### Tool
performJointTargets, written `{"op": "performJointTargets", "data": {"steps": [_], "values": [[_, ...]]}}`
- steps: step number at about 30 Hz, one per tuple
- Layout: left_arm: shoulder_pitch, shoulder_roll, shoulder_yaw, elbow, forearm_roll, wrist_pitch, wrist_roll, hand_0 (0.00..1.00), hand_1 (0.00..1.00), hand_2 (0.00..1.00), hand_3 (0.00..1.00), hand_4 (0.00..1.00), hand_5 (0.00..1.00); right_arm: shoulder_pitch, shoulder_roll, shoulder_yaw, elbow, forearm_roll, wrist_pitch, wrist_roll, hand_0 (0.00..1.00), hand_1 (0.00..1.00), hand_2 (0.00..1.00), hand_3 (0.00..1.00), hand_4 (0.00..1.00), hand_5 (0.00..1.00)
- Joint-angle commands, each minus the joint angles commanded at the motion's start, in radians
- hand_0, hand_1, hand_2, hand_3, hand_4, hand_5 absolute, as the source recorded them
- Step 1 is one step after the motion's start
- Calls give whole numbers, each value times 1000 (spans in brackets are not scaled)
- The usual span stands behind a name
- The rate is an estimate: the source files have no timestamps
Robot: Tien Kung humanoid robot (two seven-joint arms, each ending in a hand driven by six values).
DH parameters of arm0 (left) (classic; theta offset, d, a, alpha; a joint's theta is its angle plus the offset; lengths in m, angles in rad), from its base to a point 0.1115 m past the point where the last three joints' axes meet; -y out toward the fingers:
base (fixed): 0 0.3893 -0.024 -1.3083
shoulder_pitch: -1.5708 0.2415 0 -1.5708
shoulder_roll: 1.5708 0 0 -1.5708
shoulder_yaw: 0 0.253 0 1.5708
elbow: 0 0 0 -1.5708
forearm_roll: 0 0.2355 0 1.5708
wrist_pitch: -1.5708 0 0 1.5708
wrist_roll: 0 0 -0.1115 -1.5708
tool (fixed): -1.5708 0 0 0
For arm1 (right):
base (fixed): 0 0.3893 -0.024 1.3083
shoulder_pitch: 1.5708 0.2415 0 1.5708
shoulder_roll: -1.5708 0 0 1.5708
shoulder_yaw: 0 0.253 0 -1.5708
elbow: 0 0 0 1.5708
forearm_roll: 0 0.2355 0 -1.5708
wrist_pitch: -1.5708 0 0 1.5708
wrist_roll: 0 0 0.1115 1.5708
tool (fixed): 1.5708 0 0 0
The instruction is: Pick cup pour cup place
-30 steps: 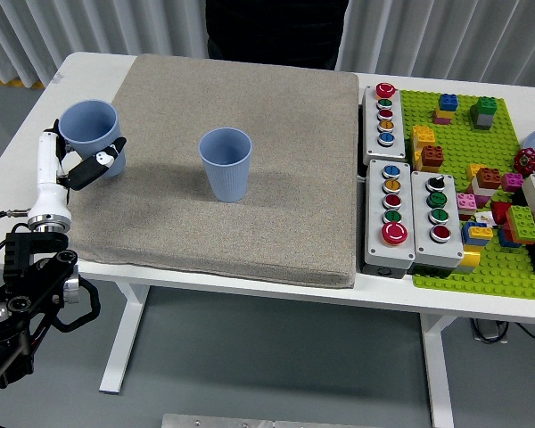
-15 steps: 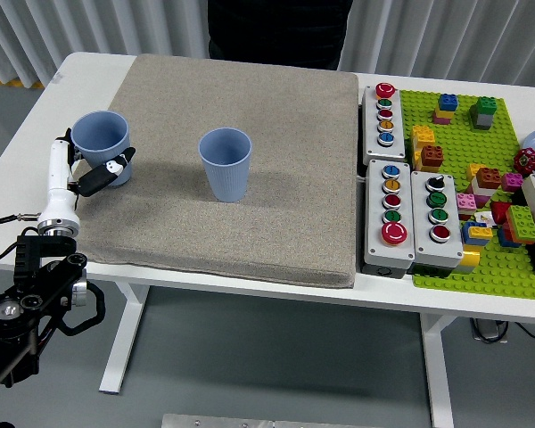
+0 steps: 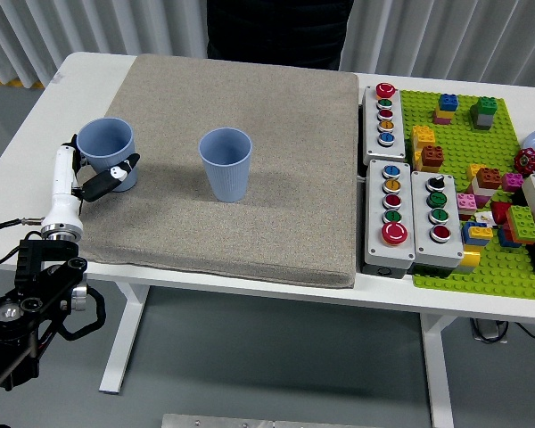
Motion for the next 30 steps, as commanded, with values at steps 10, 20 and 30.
{"op": "performJointTargets", "data": {"steps": [10,20,30], "values": [[4,6,-17,7,18,-31,13,602,577,603,666,878,154,-4,0,0,0,-4,1,-1,724,699,745,705,327,283],[10,3,-15,10,24,-52,19,606,585,604,667,886,176,-7,1,2,0,-10,1,-2,724,699,745,705,327,282],[15,3,-35,-6,64,-103,37,673,657,743,856,977,356,-7,0,1,0,-7,2,-1,724,698,745,705,327,282]]}}
